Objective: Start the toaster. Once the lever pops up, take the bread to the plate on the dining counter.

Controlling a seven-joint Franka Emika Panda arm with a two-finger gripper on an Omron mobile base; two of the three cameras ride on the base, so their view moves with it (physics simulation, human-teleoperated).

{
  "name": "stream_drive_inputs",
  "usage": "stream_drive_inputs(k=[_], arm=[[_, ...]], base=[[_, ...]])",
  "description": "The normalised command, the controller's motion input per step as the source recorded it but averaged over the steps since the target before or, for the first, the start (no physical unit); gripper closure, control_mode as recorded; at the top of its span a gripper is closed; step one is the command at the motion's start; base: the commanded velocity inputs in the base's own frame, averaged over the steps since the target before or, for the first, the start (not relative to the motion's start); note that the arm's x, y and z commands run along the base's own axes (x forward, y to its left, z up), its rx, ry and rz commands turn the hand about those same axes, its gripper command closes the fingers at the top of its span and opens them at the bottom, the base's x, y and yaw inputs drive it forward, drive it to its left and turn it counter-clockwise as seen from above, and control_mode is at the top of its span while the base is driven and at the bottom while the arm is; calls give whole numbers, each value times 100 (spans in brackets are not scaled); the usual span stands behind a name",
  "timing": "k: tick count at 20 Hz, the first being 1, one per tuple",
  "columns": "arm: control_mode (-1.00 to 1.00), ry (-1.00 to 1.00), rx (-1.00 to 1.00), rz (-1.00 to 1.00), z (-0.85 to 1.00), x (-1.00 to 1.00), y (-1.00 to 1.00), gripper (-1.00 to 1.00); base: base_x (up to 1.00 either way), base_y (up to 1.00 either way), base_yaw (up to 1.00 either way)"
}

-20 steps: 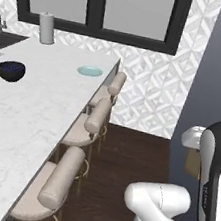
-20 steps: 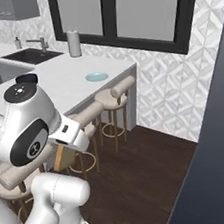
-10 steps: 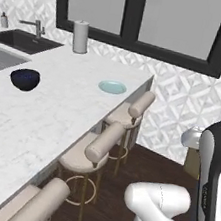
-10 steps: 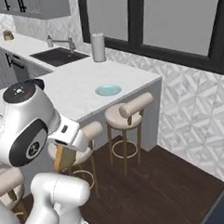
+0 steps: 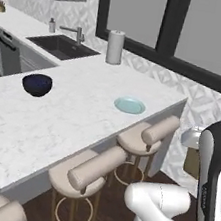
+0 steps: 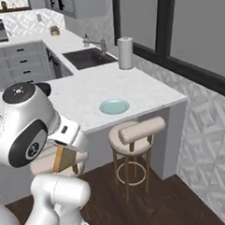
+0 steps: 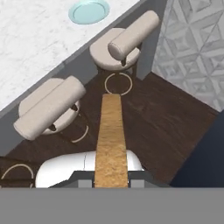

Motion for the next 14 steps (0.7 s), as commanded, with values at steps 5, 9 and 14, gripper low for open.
stream_drive_inputs(k=[5, 9, 14], arm=[[100, 0, 0, 0, 0, 0, 0, 100], [100, 0, 0, 0, 0, 0, 0, 100], [100, 0, 0, 0, 0, 0, 0, 100]], base=[[26, -85, 54], [14, -75, 59], [20, -72, 59]])
